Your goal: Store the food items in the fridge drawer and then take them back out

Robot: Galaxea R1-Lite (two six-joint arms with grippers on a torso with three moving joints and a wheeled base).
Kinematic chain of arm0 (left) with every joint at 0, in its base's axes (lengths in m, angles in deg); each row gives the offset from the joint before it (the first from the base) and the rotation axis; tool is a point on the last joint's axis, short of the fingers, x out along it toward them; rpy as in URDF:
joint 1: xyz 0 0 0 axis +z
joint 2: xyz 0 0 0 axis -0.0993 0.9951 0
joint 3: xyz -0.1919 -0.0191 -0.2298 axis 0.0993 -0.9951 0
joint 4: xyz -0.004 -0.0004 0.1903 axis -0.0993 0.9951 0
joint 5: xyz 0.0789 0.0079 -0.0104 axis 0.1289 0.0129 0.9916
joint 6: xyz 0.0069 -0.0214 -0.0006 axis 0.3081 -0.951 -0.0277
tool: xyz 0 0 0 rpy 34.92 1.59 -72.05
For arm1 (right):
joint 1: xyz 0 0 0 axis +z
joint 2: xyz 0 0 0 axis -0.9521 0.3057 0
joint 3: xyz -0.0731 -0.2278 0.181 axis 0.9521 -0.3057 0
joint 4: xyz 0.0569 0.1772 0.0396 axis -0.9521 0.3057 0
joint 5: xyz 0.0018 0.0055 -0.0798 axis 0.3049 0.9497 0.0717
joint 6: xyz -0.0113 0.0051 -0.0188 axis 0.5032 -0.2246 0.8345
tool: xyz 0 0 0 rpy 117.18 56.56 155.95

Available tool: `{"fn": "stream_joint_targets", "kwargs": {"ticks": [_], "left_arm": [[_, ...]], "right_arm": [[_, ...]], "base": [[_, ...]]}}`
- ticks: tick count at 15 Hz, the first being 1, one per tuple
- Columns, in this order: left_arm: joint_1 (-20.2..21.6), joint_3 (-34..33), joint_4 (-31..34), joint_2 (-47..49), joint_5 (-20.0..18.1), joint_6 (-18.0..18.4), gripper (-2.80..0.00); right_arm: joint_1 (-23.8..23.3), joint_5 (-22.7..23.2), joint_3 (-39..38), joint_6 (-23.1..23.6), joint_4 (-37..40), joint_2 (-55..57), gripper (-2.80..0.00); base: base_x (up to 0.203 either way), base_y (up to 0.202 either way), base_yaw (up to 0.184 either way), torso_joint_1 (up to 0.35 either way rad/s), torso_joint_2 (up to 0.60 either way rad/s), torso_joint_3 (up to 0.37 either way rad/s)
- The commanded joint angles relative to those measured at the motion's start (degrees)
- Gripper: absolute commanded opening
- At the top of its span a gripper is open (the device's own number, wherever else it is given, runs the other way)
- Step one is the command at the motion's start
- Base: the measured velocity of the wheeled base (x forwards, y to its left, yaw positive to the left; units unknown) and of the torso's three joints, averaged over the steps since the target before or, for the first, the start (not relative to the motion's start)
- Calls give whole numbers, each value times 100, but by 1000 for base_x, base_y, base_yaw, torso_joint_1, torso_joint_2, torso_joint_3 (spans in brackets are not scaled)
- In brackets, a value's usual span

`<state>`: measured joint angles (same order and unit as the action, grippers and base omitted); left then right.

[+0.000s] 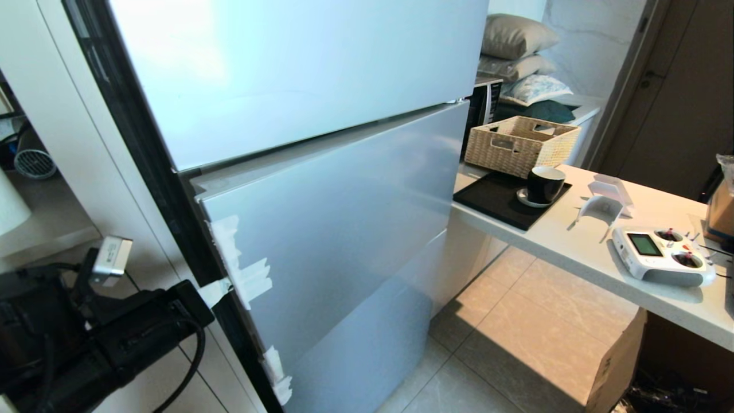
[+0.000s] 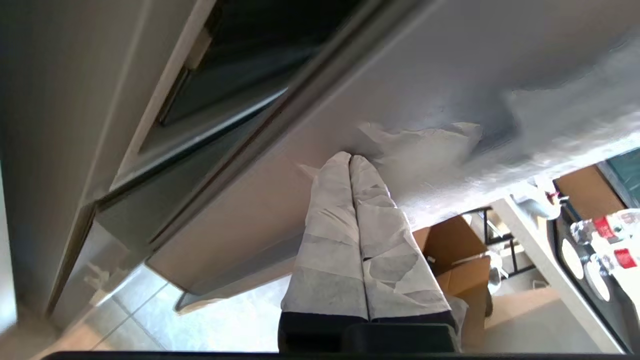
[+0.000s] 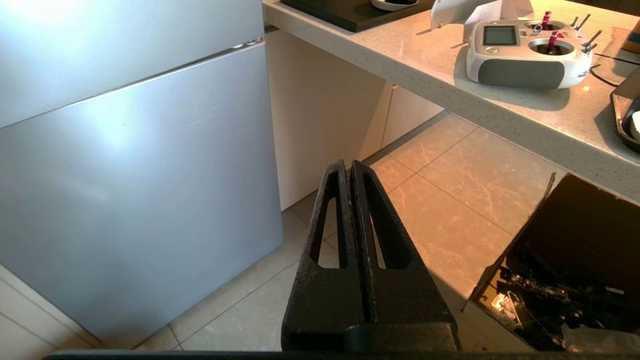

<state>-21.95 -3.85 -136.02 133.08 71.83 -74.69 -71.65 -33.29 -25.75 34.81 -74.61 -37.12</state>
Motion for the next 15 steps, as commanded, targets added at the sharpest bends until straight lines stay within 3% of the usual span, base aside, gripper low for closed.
{"fn": "stream_joint_targets", "kwargs": {"ticks": [1,4,10,13,15], "left_arm": [[-129,-102,-34,-227,-21,-20,-280],[-414,-234,-34,-657,-359,-38,-280],[-674,-808,48,-1796,-2608,-656,-280],[-616,-929,46,-1811,-2677,-668,-280],[-369,-568,50,-1697,-2088,-654,-280]], "right_arm": [[7,-1,0,2,1,9,-280],[7,-1,0,2,1,9,-280],[7,-1,0,2,1,9,-280],[7,-1,0,2,1,9,-280],[7,-1,0,2,1,9,-280]], "base": [[0,0,0,0,0,0],[0,0,0,0,0,0],[0,0,0,0,0,0],[0,0,0,0,0,0],[0,0,0,0,0,0]]}}
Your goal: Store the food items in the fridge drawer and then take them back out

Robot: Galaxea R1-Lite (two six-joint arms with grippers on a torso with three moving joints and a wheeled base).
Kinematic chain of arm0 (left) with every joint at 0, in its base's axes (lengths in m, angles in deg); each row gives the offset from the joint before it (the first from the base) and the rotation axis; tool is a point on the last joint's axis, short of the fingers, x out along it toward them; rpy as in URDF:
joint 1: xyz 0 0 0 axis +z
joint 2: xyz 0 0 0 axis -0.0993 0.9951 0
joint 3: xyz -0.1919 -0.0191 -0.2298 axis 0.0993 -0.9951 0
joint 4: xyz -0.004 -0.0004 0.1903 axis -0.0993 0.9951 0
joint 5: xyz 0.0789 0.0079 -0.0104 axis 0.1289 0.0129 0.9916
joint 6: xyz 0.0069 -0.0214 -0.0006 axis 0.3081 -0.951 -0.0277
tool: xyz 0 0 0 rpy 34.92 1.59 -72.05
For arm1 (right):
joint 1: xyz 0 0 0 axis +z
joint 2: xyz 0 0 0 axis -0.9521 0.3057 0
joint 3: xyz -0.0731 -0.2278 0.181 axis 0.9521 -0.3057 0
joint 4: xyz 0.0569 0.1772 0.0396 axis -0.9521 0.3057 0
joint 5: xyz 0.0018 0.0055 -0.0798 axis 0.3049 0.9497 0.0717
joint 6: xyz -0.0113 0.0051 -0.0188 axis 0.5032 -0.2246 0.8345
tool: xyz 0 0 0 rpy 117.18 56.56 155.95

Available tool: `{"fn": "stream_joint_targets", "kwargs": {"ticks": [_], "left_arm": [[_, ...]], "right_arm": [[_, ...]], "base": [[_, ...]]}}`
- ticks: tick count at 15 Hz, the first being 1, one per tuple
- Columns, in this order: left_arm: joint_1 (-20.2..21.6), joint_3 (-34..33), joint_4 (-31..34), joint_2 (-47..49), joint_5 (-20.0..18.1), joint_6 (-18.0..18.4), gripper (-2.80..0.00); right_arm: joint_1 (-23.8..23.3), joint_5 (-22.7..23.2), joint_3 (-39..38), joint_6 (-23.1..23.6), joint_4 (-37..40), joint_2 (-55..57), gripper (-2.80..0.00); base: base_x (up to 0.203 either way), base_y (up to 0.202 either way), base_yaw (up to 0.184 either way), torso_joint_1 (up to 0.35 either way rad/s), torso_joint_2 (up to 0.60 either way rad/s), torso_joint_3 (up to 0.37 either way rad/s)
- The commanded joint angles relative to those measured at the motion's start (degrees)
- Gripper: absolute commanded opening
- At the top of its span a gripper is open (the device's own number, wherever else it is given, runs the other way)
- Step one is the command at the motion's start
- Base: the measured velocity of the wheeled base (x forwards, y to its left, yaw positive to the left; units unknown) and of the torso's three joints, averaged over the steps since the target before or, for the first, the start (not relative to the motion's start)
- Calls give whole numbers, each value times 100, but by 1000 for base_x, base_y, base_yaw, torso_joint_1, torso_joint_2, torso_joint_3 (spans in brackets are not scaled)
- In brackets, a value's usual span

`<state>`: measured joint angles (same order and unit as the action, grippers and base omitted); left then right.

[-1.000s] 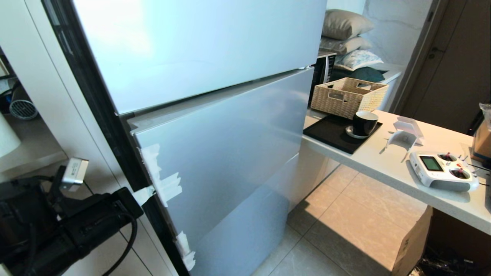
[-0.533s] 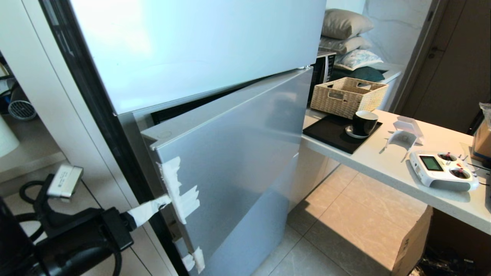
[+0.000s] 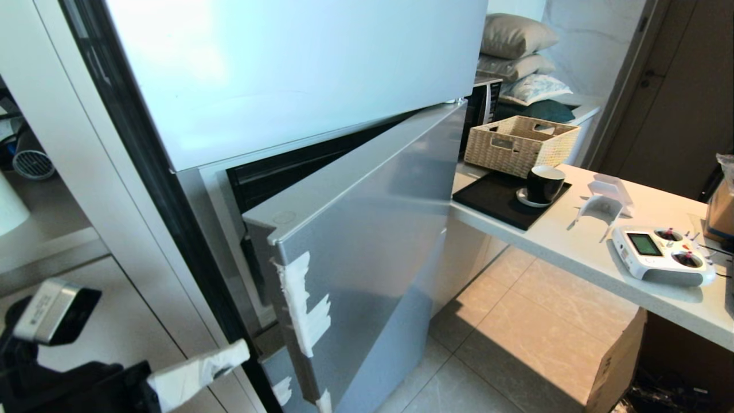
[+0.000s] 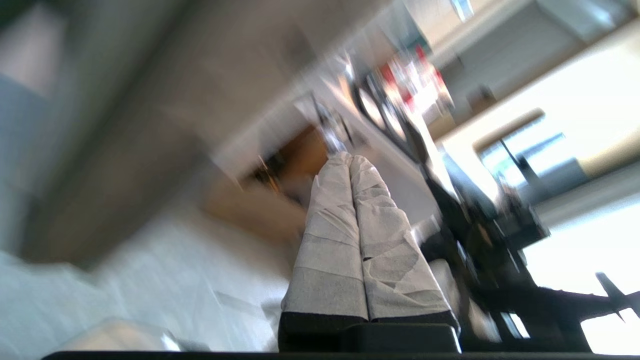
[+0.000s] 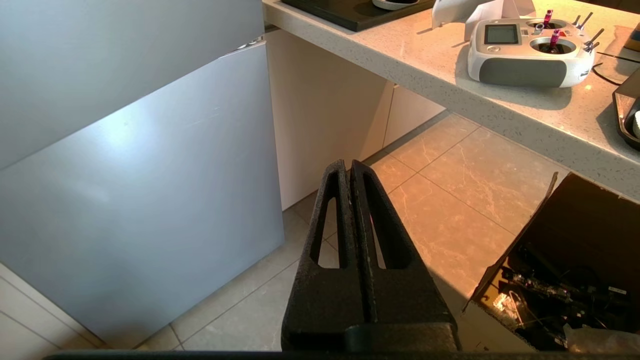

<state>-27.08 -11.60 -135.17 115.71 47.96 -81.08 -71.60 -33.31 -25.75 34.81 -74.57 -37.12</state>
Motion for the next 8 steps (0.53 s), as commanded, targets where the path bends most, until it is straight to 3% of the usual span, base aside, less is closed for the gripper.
{"fn": "stream_joint_targets", "kwargs": {"ticks": [1,3,6,8], "left_arm": [[226,438,-36,197,733,-14,-280],[301,842,-44,606,1558,33,-280],[312,764,-53,531,2039,706,-280],[311,507,-33,36,2273,1373,-280]], "right_arm": [[2,1,0,2,-4,9,-280],[2,1,0,2,-4,9,-280],[2,1,0,2,-4,9,-280],[2,1,0,2,-4,9,-280]], "base": [[0,0,0,0,0,0],[0,0,0,0,0,0],[0,0,0,0,0,0],[0,0,0,0,0,0]]}}
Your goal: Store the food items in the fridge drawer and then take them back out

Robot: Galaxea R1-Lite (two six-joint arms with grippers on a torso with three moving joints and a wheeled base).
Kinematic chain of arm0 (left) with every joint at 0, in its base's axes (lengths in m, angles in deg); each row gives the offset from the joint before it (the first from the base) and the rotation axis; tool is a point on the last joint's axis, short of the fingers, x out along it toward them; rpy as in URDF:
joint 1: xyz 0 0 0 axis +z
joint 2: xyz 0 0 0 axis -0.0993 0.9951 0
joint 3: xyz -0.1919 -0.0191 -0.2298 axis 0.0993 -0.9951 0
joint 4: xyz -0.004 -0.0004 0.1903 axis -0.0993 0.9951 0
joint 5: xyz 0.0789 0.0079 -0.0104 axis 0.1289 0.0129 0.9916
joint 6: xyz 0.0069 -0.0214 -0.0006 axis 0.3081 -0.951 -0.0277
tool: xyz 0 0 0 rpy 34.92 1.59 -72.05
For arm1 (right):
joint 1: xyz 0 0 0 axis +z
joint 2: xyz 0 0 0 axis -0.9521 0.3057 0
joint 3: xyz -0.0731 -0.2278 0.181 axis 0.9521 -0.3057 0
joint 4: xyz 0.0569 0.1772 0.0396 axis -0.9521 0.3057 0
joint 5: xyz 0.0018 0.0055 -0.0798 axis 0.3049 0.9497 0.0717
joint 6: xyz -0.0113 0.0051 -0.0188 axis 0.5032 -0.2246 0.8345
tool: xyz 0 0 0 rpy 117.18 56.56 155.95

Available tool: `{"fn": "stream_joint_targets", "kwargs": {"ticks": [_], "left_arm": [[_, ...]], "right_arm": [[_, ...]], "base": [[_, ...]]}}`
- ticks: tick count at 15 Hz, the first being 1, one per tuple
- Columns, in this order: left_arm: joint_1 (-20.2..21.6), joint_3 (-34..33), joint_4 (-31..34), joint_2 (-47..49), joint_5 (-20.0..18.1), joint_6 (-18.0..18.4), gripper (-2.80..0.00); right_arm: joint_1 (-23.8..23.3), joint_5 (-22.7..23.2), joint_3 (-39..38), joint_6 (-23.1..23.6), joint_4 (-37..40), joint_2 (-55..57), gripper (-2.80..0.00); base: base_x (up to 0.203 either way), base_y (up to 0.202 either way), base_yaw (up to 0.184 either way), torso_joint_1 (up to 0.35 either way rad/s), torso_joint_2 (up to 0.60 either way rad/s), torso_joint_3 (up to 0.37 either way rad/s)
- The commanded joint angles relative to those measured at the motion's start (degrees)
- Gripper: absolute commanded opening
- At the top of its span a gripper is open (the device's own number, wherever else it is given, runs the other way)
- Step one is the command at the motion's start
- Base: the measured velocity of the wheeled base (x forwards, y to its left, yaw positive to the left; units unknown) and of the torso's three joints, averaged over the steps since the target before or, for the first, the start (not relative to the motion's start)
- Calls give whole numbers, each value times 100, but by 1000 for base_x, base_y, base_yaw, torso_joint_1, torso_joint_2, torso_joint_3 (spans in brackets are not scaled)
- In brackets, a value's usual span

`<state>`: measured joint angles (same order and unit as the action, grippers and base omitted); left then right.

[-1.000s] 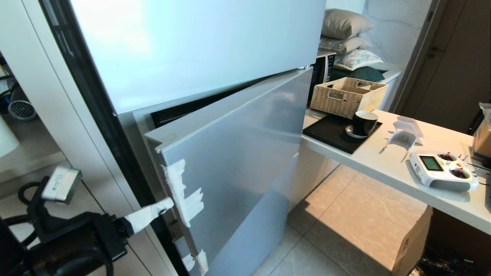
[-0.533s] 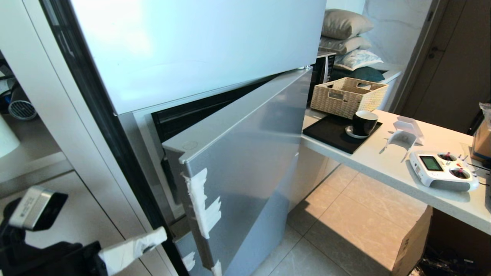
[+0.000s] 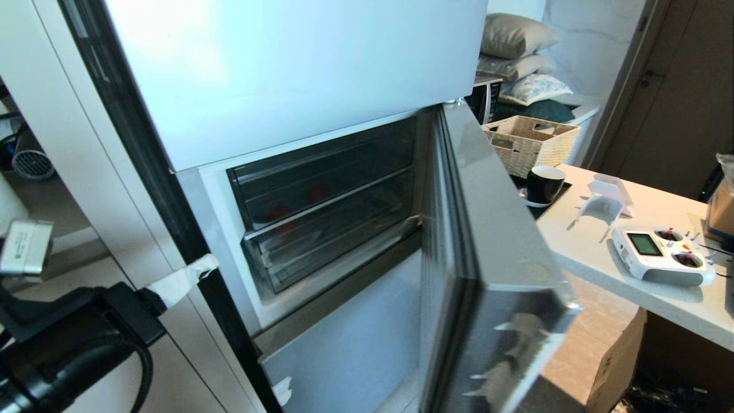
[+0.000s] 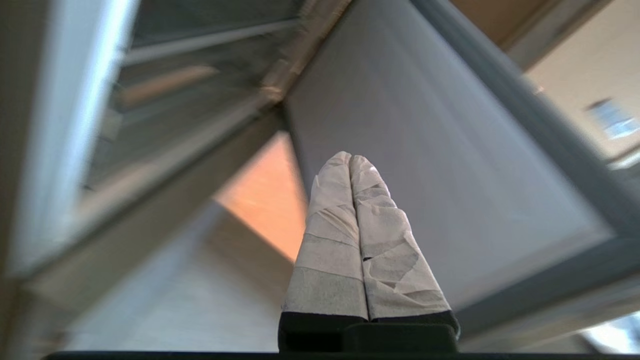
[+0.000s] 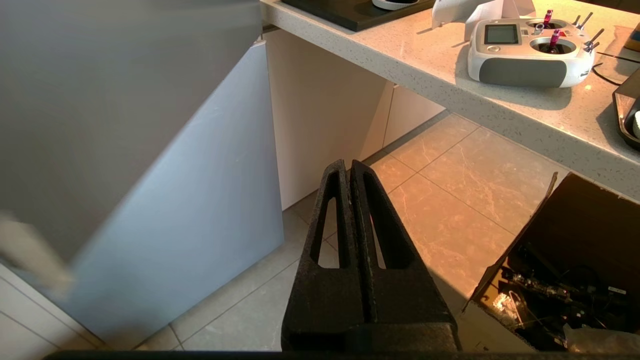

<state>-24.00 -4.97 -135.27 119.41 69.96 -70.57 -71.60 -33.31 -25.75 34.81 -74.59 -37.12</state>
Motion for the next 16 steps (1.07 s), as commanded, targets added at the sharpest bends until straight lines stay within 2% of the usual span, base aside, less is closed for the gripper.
{"fn": "stream_joint_targets", "kwargs": {"ticks": [1,3,4,6,9,11,12,14,15,16], "left_arm": [[2,-339,21,-640,207,752,-280],[2,-605,284,-1432,509,1480,-280],[3,-670,565,-1960,672,1723,-280],[39,-666,1532,-3201,1081,2053,-280],[775,-786,3323,-4910,1421,2365,-280],[1138,-1133,4280,-5354,1661,2628,-280],[1244,-1237,4819,-5337,1644,2703,-280],[1284,-1210,5990,-5316,994,2885,-280],[1326,-1145,6415,-5317,840,3083,-280],[1405,-1119,6466,-5346,792,3156,-280]], "right_arm": [[2,1,0,2,-1,9,-280],[2,1,0,2,-1,9,-280],[2,1,0,2,-1,9,-280],[2,1,0,2,-1,9,-280],[2,1,0,-7,-1,9,-280],[2,1,0,0,-1,9,-280],[2,1,0,-7,-1,9,-280],[2,1,0,-7,-1,9,-280],[2,1,0,2,-1,9,-280],[2,1,0,2,-1,9,-280]], "base": [[0,0,0,0,0,0],[0,0,0,0,0,0],[0,0,0,0,0,0],[0,0,0,0,0,0],[0,0,0,0,0,0],[0,0,0,0,0,0],[0,0,0,0,0,0],[0,0,0,0,0,0],[0,0,0,0,0,0],[0,0,0,0,0,0]]}}
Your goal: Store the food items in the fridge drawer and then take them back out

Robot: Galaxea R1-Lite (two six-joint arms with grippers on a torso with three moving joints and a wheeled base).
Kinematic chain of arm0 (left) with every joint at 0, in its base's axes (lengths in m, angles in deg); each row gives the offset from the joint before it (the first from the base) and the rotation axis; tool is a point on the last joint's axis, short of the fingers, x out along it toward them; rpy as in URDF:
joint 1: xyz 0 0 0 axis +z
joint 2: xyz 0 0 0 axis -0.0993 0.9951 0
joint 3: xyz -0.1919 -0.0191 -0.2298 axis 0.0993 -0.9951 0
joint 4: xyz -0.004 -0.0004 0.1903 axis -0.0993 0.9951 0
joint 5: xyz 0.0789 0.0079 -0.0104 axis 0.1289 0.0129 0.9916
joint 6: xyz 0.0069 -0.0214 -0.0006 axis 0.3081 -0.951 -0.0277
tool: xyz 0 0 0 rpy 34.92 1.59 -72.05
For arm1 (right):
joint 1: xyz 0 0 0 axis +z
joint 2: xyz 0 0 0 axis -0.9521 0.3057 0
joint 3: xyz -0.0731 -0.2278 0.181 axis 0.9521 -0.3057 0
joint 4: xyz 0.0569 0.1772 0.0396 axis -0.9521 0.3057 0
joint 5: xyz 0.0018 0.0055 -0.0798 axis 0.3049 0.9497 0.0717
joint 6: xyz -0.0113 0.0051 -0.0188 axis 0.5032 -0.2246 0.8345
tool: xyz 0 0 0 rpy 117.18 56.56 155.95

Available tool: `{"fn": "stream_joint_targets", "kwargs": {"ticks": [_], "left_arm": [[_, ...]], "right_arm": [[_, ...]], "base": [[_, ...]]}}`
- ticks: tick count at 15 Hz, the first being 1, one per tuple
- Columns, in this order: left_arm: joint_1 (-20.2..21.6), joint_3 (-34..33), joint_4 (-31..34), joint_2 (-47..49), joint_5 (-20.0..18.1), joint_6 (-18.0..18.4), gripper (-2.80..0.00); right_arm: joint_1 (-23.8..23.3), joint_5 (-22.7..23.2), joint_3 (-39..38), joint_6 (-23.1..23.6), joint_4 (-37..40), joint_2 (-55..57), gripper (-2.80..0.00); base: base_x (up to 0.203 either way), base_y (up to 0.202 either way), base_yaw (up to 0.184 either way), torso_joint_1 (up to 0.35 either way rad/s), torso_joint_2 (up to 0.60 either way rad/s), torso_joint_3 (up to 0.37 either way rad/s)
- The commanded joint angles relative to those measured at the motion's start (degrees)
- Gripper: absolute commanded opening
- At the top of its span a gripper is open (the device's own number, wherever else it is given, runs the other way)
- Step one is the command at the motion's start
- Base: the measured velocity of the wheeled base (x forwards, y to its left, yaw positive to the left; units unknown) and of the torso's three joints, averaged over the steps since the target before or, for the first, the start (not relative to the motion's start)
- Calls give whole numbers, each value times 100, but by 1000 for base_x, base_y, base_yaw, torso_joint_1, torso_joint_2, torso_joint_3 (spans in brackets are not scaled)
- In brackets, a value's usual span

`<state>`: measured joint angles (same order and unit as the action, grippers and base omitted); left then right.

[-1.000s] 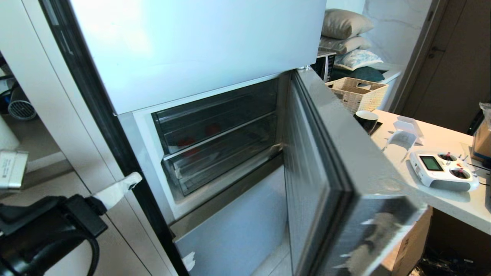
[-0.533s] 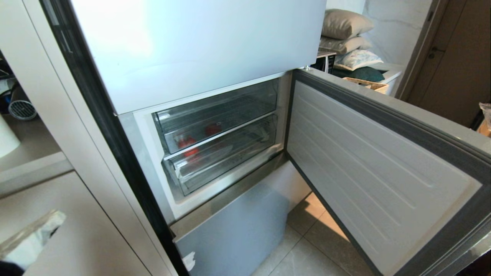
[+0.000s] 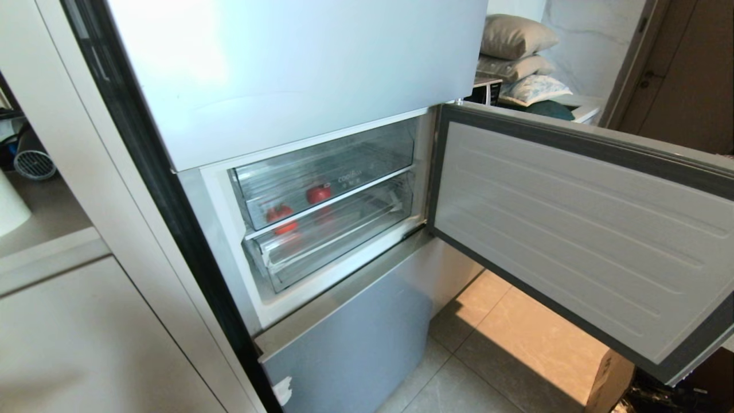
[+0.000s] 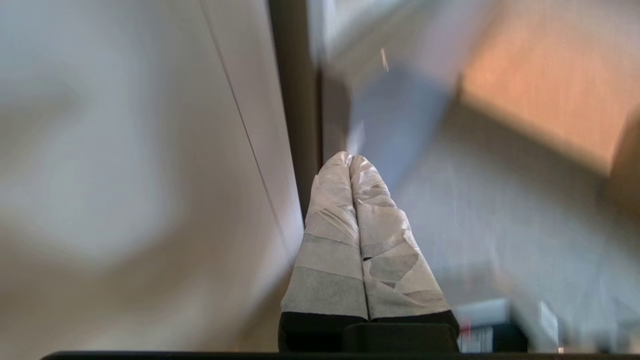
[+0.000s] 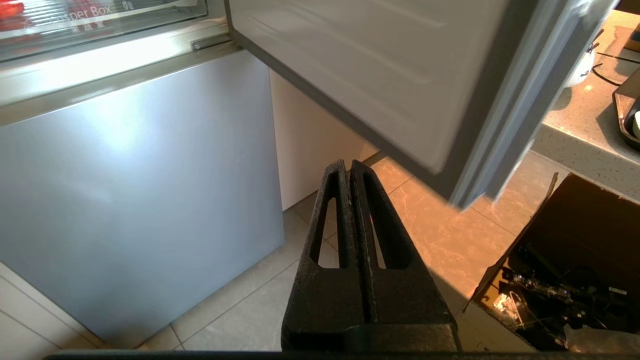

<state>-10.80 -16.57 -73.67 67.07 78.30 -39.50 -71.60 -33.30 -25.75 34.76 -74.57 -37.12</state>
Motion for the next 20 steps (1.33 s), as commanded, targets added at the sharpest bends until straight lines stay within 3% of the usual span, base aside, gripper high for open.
{"fn": "stream_joint_targets", "kwargs": {"ticks": [1,3,7,10,20], "left_arm": [[218,41,309,-299,-50,97,-280],[532,31,285,-778,-102,280,-280],[498,-58,26,-1785,-333,509,-280],[484,-125,-173,-1692,-42,-292,-280],[484,-126,-178,-1698,-47,-278,-280]], "right_arm": [[2,0,0,7,-4,9,-280],[2,-9,0,-2,-4,9,-280],[2,-9,0,-2,-4,9,-280],[2,-9,0,-2,-4,9,-280],[2,-9,0,-2,-4,9,-280]], "base": [[0,0,0,0,0,0],[0,0,0,0,0,0],[0,0,0,0,0,0],[0,0,0,0,0,0],[0,0,0,0,0,0]]}}
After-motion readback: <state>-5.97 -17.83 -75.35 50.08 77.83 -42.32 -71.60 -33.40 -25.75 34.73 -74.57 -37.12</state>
